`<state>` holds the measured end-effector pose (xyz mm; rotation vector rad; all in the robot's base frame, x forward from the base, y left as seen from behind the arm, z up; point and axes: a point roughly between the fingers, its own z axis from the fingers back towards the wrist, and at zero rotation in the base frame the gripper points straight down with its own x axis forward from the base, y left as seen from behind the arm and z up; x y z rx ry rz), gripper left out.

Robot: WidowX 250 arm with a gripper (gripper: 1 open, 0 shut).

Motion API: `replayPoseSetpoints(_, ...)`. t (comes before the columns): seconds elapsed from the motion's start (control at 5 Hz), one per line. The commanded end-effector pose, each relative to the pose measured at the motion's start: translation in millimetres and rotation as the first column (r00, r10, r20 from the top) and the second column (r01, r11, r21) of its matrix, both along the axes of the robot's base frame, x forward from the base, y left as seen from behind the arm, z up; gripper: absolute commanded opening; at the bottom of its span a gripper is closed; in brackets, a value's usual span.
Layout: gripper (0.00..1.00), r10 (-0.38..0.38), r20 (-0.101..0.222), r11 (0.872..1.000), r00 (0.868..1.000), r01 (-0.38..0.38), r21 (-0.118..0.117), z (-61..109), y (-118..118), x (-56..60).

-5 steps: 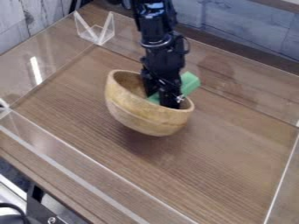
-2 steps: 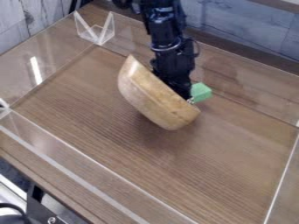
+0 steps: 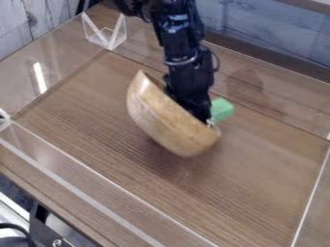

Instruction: Move green stick from inside the wooden bowl to the table next to it

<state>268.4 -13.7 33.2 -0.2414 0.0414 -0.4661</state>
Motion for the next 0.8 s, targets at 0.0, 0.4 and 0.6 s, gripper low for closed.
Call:
replayPoseSetpoints(0.0,0.0,0.022,0.011,1.0,1.0,-0.022,0.001,1.3,-3.4,-7.0)
replayPoseSetpoints(0.4,0.0,-0.02,-0.065,1.0,0.998,0.021,0.019,-18.9,-21.4,-27.4)
replayPoseSetpoints(0.6,0.0,-0.106,-0.101,0.994,0.989,0.109,0.027,-20.1,-26.0,-33.6)
